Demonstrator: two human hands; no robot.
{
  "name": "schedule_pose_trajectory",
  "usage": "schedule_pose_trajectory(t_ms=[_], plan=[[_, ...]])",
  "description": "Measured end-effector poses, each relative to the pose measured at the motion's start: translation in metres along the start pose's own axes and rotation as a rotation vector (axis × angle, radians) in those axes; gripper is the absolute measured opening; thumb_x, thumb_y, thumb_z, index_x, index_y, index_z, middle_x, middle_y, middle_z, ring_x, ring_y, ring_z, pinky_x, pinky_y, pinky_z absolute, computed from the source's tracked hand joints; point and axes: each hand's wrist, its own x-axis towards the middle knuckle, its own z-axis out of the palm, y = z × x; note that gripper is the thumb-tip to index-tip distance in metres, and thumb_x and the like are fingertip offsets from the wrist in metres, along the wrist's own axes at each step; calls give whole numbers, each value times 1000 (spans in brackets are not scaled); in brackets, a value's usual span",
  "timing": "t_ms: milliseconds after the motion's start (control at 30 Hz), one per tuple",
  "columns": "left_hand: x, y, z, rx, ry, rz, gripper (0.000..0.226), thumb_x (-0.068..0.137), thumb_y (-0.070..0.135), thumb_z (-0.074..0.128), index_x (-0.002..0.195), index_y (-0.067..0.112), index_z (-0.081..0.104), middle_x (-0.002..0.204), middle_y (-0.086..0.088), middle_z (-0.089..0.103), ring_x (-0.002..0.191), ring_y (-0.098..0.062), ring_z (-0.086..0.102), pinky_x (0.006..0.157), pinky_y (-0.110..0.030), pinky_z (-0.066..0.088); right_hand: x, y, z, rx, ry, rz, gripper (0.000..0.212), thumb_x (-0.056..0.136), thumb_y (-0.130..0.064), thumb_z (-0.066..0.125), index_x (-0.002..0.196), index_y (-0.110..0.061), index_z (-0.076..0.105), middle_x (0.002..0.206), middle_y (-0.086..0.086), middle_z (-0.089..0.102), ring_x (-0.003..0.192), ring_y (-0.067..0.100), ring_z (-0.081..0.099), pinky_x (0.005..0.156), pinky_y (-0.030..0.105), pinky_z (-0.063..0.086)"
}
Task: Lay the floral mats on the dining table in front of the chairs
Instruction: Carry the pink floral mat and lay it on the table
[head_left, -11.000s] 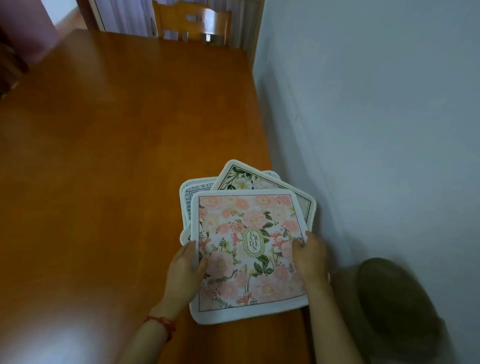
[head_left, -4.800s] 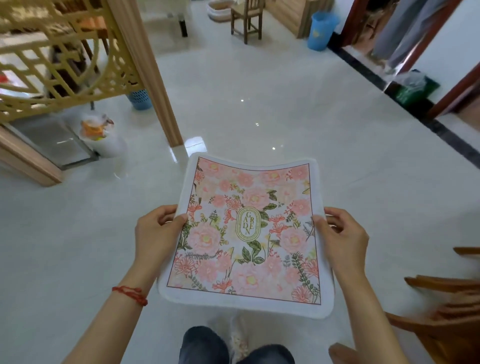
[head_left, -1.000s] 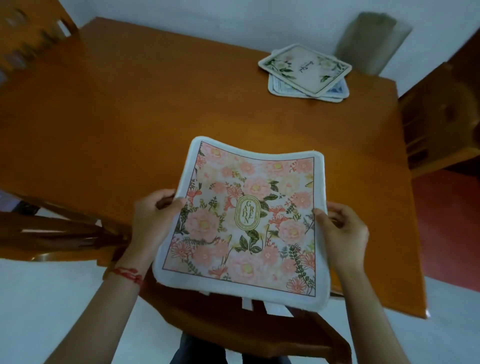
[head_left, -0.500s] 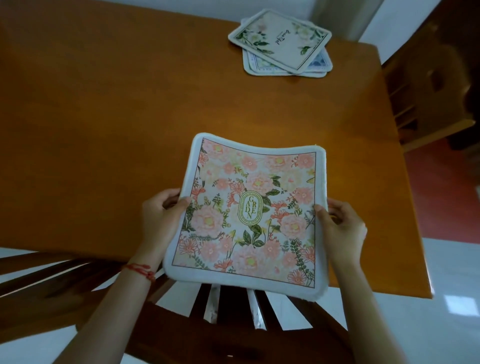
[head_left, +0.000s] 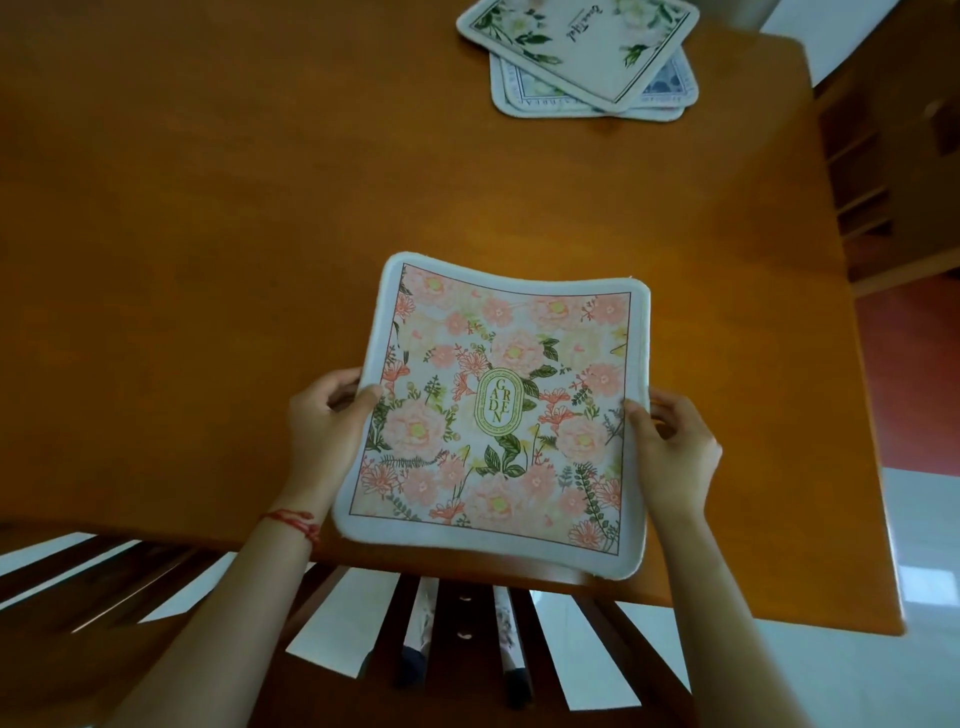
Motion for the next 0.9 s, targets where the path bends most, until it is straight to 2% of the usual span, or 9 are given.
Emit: schedule_pose_trajectory(t_ms=[167, 300, 400, 500, 667, 700, 767, 833, 900], plan=[[12, -12, 6, 47, -10, -5, 21, 84, 4, 61, 104, 8, 63, 86, 0, 65, 74, -10, 64, 53, -13, 52, 7, 10, 13, -12, -21, 26, 24, 86, -15, 64, 106, -2, 62, 89, -4, 63, 68, -9, 55, 52, 1, 44], [21, -21, 6, 80, -9, -19, 21, 82, 4, 64, 103, 4, 64, 83, 4, 65, 75, -14, 65, 56, -13, 53, 12, 17, 18, -34, -25, 41, 26, 86, -16, 64, 108, -3, 62, 90, -2, 64, 69, 3, 59, 54, 1, 45], [24, -22, 6, 93, 5, -24, 25, 82, 2, 63, 107, 3, 63, 85, 4, 64, 73, -9, 63, 54, -11, 51, 13, 20, 19, -43, -28, 61, 24, 87, -15, 63, 108, -3, 63, 90, -3, 63, 68, 3, 57, 54, 1, 45], [23, -19, 5, 116, 34, -2, 28, 83, 2, 62, 111, 2, 62, 98, -2, 64, 81, -8, 61, 61, -9, 49, 13, 22, 17, -61, -27, 105, 24, 87, -15, 62, 109, -6, 64, 92, -6, 63, 73, 8, 60, 56, 4, 45], [16, -17, 4, 98, 23, -19, 32, 84, -1, 59, 116, 4, 60, 102, 4, 60, 83, 3, 57, 62, -2, 46, 5, 26, 14, -79, -62, 136, 22, 89, -13, 57, 110, -9, 64, 93, -5, 63, 74, 4, 58, 59, 8, 41], [15, -17, 4, 98, 16, -16, 33, 85, -1, 58, 117, 5, 60, 103, 3, 61, 84, 2, 57, 62, -3, 47, 2, 27, 14, -92, -76, 128, 22, 90, -13, 56, 110, -10, 64, 92, -6, 62, 74, 4, 57, 60, 10, 43], [14, -18, 4, 87, -4, -12, 33, 85, -2, 57, 118, 4, 59, 107, 1, 62, 88, -1, 60, 67, -7, 50, -5, 31, 18, -124, -82, 102, 23, 90, -14, 55, 112, -10, 62, 98, -3, 64, 83, 13, 61, 67, 28, 54], [12, -19, 5, 91, -38, -20, 36, 86, -1, 57, 121, 4, 57, 117, -6, 63, 101, -13, 62, 81, -25, 55, -10, 33, 23, -163, -87, 87, 30, 89, -18, 54, 117, -10, 59, 113, 3, 64, 98, 24, 62, 75, 45, 55], [10, -20, 6, 99, -51, -34, 41, 86, -1, 57, 126, 4, 54, 124, -11, 60, 110, -19, 60, 90, -38, 52, -11, 31, 27, -191, -85, 96, 36, 87, -19, 53, 122, -9, 57, 120, 7, 62, 106, 29, 58, 80, 50, 54]])
